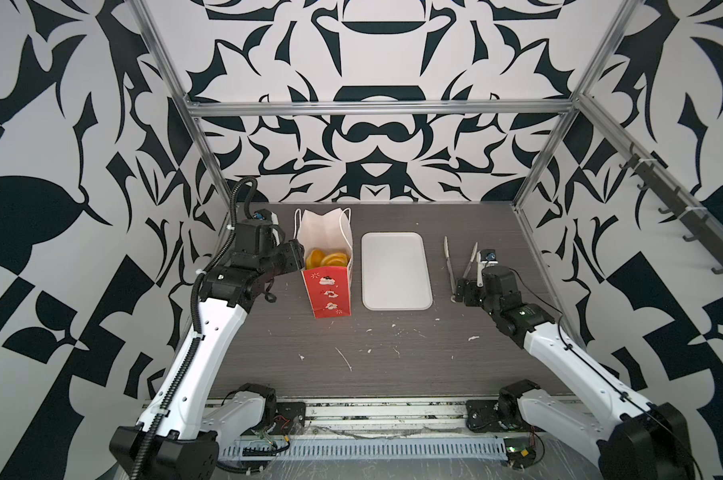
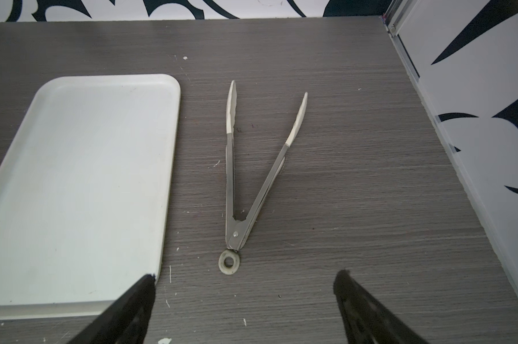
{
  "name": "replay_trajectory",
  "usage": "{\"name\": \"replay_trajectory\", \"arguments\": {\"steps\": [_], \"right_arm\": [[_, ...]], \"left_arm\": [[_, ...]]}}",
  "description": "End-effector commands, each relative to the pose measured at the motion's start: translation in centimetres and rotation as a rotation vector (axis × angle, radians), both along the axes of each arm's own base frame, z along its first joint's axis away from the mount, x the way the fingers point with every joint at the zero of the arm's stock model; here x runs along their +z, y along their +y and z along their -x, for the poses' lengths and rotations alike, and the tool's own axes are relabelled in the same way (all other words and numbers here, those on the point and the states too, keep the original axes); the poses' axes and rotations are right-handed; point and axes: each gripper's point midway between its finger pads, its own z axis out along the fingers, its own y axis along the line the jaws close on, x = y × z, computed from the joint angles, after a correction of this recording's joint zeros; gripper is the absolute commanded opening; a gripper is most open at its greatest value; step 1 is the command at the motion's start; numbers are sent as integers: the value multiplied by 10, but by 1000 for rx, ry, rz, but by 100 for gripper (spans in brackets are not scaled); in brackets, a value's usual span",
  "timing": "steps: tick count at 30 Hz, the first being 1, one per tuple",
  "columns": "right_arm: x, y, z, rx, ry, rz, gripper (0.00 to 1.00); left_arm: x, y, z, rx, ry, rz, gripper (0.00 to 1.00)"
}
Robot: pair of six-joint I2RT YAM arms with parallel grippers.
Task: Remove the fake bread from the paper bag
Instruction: 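Reach the left gripper to the bag's top edge while the right nears the tongs, then grasp the bag edge with the left gripper and tip the bag over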
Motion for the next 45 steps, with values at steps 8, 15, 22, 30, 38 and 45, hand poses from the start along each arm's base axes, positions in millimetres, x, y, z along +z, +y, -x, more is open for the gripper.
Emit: {"name": "replay_trajectory", "arguments": {"steps": [8,15,22,30,38,45], "right_arm": [[-4,-1,-1,-10,-14,-7,96],[-11,0,-1,-9,-2,-1,96],[-19,0,-2,-3,23,7,96],[-24,0,-3,-5,41,15,96],[-25,0,-4,-6,47,23,96],[-22,-3,-3,-13,38,34,96]], "left_arm": [[4,-6,-31,32,-18,-8,59],[1,-9,-40,39,-12,-7,40],[-1,-9,-45,42,-3,-12,24],[-10,-9,-51,47,23,-31,1],[10,-6,-67,33,-20,-101,0],[47,7,-117,15,-97,-230,0]]}}
